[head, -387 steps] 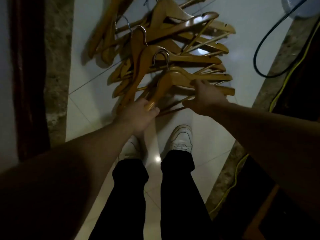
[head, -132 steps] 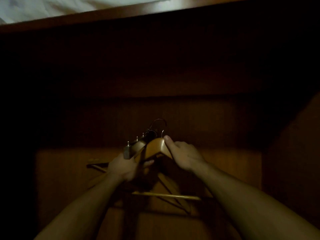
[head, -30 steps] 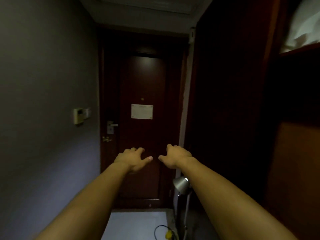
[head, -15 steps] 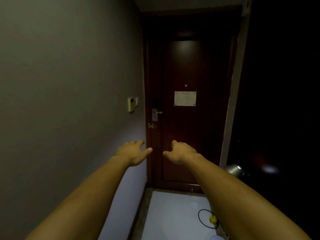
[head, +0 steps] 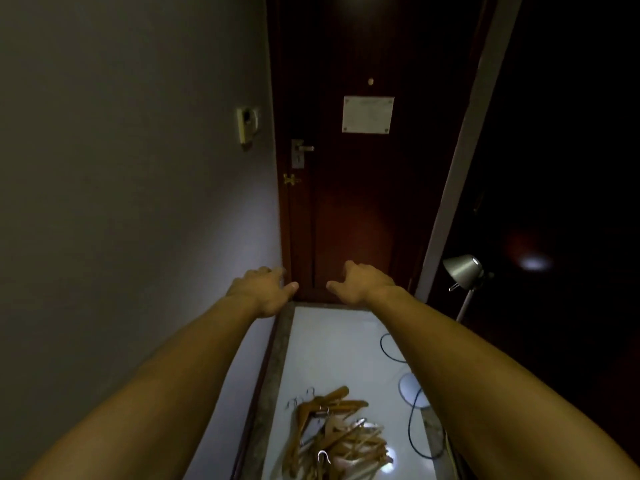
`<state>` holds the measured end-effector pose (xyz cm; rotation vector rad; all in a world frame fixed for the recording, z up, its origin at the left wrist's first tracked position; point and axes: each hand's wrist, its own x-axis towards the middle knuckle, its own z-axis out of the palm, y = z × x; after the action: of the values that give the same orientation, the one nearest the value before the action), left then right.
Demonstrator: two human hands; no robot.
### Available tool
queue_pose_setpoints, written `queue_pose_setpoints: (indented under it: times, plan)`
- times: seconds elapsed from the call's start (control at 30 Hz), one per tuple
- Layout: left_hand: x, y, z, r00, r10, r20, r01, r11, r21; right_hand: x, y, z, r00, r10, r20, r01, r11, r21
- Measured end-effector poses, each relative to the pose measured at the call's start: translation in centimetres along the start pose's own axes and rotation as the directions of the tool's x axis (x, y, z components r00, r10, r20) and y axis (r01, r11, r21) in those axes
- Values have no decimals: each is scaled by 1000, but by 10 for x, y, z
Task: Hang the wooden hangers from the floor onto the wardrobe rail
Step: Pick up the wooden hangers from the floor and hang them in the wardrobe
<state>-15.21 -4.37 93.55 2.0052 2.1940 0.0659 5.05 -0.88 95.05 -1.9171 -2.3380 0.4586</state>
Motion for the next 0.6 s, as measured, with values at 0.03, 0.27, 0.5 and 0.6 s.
queue_pose_setpoints:
  times: [0.03,0.27,0.5,0.6]
  plan:
    - [4,0,7,1000,5,16,-5,1000,-5,4,5,9,1000,7,22,-7,1000,-4]
    - [38,10,58,988,-8,157,13,1000,-28,42,46,72,986,28,163,-24,999,-25]
    - [81,31,118,954,-75,289,95,994,-58,105,90,109,967,15,255,2,998,-69]
    - [97,38,143,935,-121,334,160,983,-90,126,110,123,954,-2,300,20,998,-58]
